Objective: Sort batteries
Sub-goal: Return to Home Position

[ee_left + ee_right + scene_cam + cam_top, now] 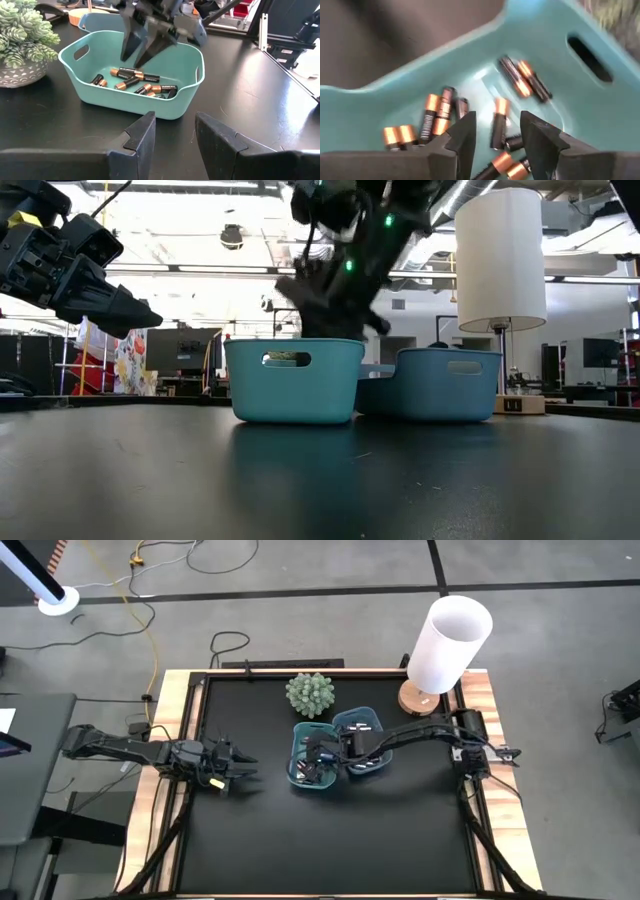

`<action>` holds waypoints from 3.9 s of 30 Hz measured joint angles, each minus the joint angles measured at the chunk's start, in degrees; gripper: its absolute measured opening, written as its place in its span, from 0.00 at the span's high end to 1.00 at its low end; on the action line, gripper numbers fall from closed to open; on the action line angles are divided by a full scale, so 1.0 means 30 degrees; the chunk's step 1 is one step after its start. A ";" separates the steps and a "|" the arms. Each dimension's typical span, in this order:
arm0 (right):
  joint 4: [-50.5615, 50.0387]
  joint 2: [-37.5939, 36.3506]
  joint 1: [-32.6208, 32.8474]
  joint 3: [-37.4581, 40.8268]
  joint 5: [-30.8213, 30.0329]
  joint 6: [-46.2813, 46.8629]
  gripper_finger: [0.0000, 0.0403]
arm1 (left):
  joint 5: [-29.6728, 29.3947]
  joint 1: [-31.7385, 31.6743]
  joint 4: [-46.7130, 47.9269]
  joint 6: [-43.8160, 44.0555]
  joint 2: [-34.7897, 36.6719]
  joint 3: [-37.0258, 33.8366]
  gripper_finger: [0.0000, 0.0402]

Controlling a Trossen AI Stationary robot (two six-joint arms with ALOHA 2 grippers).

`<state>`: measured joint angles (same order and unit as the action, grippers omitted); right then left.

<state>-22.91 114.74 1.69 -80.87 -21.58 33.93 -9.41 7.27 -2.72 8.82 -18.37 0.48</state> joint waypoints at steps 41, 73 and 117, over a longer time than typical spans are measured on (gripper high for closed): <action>0.0537 -0.7222 1.1317 0.9688 -0.2346 0.7014 0.58 | -0.0185 0.0000 0.0000 -0.2470 0.4142 0.0054 0.66; 0.6085 -0.8852 1.1121 1.3835 -0.5319 0.4576 0.58 | -0.1209 -0.0328 -0.0102 -0.2523 0.5998 0.0068 0.66; 2.0190 -2.6205 0.1164 2.6791 0.3249 -0.6378 0.58 | -0.1209 -0.0328 -0.0073 -0.2506 0.6003 0.0068 0.66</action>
<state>37.67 36.13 5.18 -0.50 -11.84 14.80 -13.04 6.28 -2.94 1.30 -0.36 0.69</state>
